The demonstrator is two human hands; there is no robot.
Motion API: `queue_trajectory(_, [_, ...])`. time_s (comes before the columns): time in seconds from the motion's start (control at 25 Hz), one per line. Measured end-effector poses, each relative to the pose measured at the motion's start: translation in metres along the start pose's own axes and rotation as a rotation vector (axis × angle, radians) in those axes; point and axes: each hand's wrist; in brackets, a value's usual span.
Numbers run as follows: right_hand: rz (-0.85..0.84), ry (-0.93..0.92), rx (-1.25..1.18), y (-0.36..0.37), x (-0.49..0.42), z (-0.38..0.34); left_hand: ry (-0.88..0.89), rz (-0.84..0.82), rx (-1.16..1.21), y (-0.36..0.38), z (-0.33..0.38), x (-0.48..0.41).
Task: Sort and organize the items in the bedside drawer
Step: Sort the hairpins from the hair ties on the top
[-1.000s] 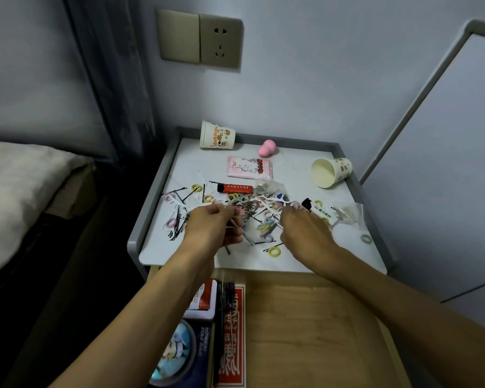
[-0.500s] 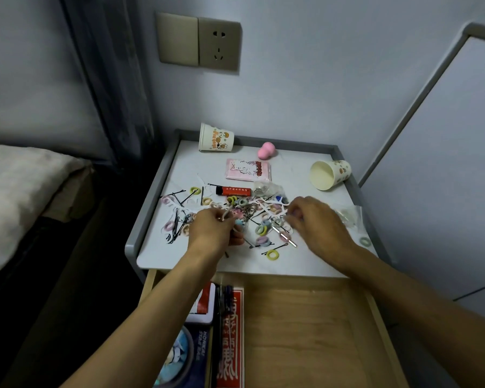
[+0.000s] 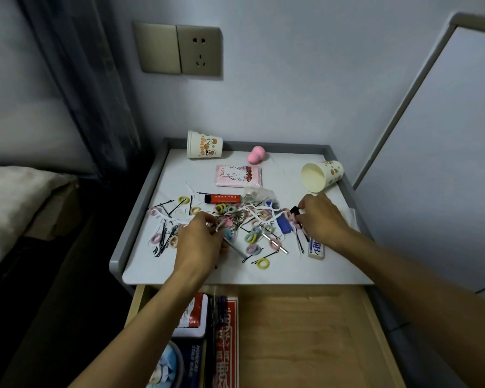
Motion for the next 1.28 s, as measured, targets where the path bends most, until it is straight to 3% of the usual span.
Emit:
queue_trajectory(0.16, [-0.030, -0.047, 0.056, -0.002, 0.004, -0.005, -0.032, 0.008, 0.083, 0.000, 0.001, -0.002])
queue_trajectory(0.4, [0.065, -0.232, 0.029, -0.004, 0.017, -0.013, -0.013, 0.021, 0.100, 0.002, 0.000, -0.005])
queue_trajectory(0.6, [0.061, -0.208, 0.043, 0.005, 0.023, -0.027, 0.095, 0.089, -0.272, -0.003, -0.005, -0.014])
queue_trajectory(0.8, [0.034, -0.096, 0.055, 0.004, 0.020, -0.034, 0.150, 0.151, -0.421, -0.015, -0.003, -0.028])
queue_trajectory(0.92, [0.009, -0.050, 0.045, -0.002, 0.018, -0.036, 0.222, 0.193, -0.711, -0.020, 0.011, -0.051])
queue_trajectory(1.12, [-0.020, -0.037, -0.036, -0.006, 0.015, -0.031, 0.174, 0.063, -1.013, -0.019, 0.018, -0.086])
queue_trajectory(1.28, [0.004, -0.018, -0.043, -0.012, 0.015, -0.023, 0.176, 0.045, -1.036, -0.019, 0.010, -0.096])
Point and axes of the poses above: each hand's wrist, its own x-axis away from the middle knuckle, its own y-axis out of the palm, z = x × y, and after that the axes turned 14 degrees about -z, right-handed
